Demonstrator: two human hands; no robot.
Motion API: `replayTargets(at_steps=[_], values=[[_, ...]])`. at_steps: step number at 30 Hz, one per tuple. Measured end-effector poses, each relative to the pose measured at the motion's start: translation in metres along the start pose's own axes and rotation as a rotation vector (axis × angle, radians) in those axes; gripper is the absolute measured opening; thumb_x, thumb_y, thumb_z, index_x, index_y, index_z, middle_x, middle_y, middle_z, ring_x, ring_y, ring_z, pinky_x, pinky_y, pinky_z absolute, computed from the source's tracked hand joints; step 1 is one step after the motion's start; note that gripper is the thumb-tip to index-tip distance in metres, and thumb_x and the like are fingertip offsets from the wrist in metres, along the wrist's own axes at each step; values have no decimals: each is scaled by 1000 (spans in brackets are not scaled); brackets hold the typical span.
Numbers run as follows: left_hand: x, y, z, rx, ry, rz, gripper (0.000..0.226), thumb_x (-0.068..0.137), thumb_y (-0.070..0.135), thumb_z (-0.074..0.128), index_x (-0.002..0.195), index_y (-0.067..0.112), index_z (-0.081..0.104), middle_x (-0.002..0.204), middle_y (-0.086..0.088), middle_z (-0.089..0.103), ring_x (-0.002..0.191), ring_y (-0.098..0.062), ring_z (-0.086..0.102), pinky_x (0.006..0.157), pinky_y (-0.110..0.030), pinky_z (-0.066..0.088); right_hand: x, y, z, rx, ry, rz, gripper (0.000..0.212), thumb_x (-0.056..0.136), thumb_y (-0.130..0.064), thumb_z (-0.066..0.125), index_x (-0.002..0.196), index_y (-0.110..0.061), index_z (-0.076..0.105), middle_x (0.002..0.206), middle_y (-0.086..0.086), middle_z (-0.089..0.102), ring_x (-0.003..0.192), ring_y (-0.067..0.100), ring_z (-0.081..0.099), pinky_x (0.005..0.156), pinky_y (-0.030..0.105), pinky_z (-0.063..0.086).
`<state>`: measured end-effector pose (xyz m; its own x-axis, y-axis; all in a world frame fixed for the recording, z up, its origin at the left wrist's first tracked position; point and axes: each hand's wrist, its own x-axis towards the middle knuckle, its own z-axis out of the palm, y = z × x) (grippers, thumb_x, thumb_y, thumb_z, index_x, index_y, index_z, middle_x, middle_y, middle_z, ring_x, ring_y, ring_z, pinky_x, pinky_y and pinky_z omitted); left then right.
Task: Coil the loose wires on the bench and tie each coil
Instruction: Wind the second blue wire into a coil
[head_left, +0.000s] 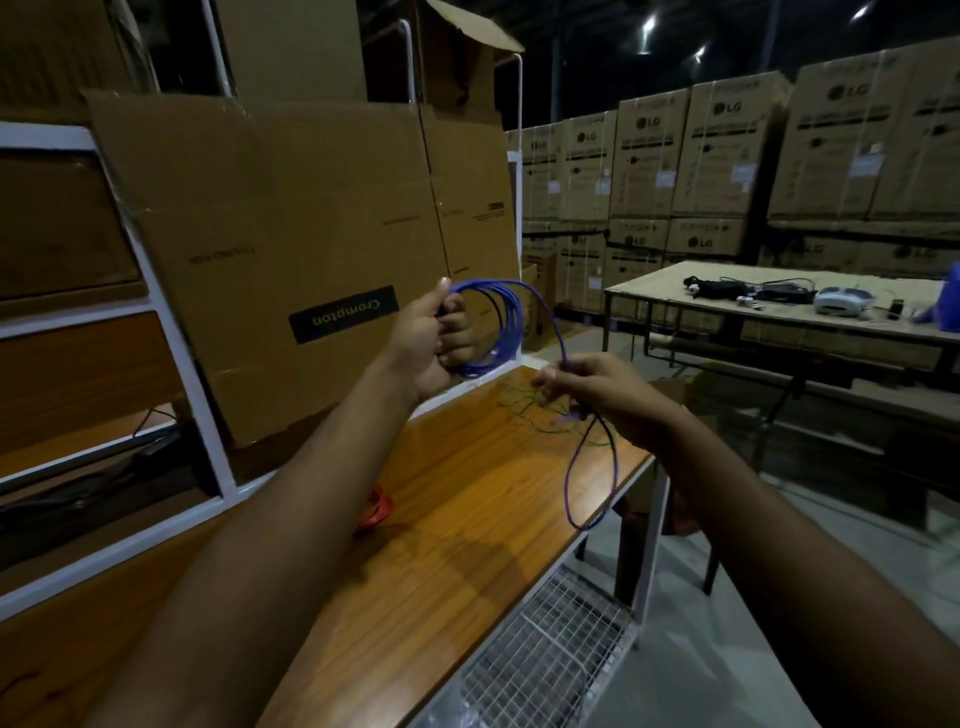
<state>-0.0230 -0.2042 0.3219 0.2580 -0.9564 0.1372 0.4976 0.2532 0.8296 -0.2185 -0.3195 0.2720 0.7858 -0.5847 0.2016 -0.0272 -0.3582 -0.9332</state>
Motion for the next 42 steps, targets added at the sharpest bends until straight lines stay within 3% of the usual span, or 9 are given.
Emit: replayTargets(at_steps=[5, 13, 16, 22, 27, 32, 35, 37, 42], values=[[-2, 14, -3, 37, 49, 61, 43, 107, 41, 32, 69, 21, 36, 46, 9, 24, 34, -6, 19, 33, -19, 16, -15, 19, -10, -193, -53, 24, 17, 93, -11, 65, 109, -15, 70, 102, -2, 74, 91, 6, 69, 65, 10, 47], [-2, 3, 0, 90, 78, 74, 44, 106, 42, 33, 69, 21, 39, 46, 9, 25, 35, -6, 18, 36, -21, 14, -23, 15, 10, -1513, 477, 22, 21, 97, -33, 59, 113, -27, 70, 104, 4, 51, 100, 24, 49, 81, 37, 39], [-4, 1, 3, 101, 62, 62, 44, 106, 42, 33, 68, 21, 40, 46, 9, 26, 35, -5, 19, 36, -20, 14, -25, 10, 12, -1424, 530, 32, 16, 97, -10, 53, 102, -9, 68, 90, 5, 45, 71, 20, 49, 60, 33, 42], [-12, -1, 9, 93, 31, 44, 44, 106, 42, 33, 68, 21, 39, 44, 9, 26, 33, -5, 19, 35, -19, 15, -17, 24, 7, -1165, 644, -179, 20, 91, 4, 49, 90, -6, 66, 77, 12, 62, 67, 28, 58, 55, 33, 39], [-15, -1, 10, 92, 32, 45, 44, 107, 41, 32, 68, 21, 39, 44, 9, 25, 34, -5, 19, 34, -19, 15, -10, 29, 13, -654, 670, -233, 16, 99, -5, 52, 101, -10, 67, 88, 4, 68, 81, 20, 64, 70, 38, 53], [-15, -4, 9, 98, 42, 39, 44, 107, 41, 33, 68, 20, 39, 46, 8, 26, 34, -5, 19, 34, -19, 16, -11, 16, 17, 143, 395, -28, 14, 103, -8, 45, 105, -16, 56, 106, 12, 72, 94, 21, 70, 80, 36, 57], [-16, -5, 8, 98, 43, 46, 44, 107, 41, 33, 68, 20, 39, 45, 8, 26, 34, -5, 19, 33, -19, 16, -11, 19, 8, -254, 256, 28, 9, 100, -16, 55, 102, -17, 64, 89, 6, 74, 84, 17, 70, 76, 36, 56], [-16, -5, 5, 106, 47, 46, 44, 107, 41, 33, 69, 20, 39, 45, 8, 26, 34, -5, 19, 34, -19, 15, -12, 22, 4, -549, 360, 25, 14, 99, -23, 58, 106, -18, 69, 76, -4, 70, 70, 7, 69, 70, 29, 53], [-16, -9, 1, 85, 66, 34, 43, 106, 41, 33, 69, 20, 40, 45, 9, 26, 33, -5, 20, 34, -19, 16, -15, 13, 11, -664, 487, 5, 22, 102, -29, 51, 105, -20, 71, 84, 0, 70, 63, 15, 65, 60, 31, 54]])
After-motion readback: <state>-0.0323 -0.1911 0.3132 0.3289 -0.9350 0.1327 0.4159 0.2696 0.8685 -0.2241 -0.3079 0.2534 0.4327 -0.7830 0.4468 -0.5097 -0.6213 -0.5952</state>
